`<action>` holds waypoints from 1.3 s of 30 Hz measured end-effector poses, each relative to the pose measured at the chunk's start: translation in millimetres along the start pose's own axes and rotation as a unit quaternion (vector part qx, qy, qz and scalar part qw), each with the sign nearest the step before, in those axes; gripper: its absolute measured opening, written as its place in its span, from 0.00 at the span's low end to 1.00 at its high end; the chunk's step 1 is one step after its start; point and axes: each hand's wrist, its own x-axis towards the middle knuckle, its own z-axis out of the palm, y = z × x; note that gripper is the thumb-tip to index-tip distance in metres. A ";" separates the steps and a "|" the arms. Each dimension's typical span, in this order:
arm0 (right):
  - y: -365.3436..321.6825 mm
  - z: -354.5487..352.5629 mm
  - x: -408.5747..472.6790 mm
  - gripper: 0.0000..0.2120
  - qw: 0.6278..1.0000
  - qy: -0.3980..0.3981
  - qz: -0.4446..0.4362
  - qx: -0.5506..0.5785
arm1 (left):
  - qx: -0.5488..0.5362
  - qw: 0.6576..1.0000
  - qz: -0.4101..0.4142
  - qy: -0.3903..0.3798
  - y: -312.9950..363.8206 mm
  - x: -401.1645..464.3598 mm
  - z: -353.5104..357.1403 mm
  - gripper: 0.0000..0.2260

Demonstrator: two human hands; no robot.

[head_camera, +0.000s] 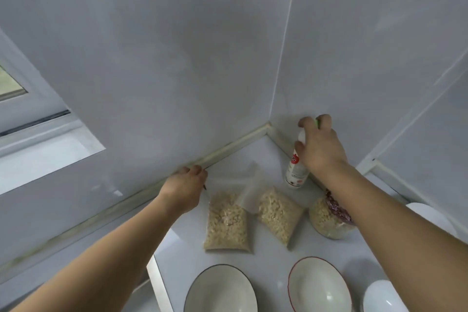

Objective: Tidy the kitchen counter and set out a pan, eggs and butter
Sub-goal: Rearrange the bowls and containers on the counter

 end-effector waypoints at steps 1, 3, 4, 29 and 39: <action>-0.2 1.9 1.6 0.17 1.000 0.007 -0.001 -0.006 | 0.006 1.000 0.003 -0.003 0.3 6.0 3.4 0.19; -1.8 4.7 1.2 0.14 1.000 0.017 -0.005 -0.019 | 0.014 1.000 0.007 -0.011 1.1 14.0 9.1 0.17; -3.0 5.9 0.0 0.13 0.999 0.018 -0.008 -0.026 | 0.012 1.000 0.007 -0.018 1.4 16.5 10.9 0.17; -15.1 -1.7 -14.7 0.13 0.997 0.036 -0.044 -0.055 | 0.057 0.994 -0.032 -0.085 -12.3 -6.2 -12.7 0.11; -65.7 -50.6 -66.2 0.12 0.987 0.119 -0.107 0.013 | 0.070 0.995 -0.049 -0.042 3.5 -53.1 -68.9 0.12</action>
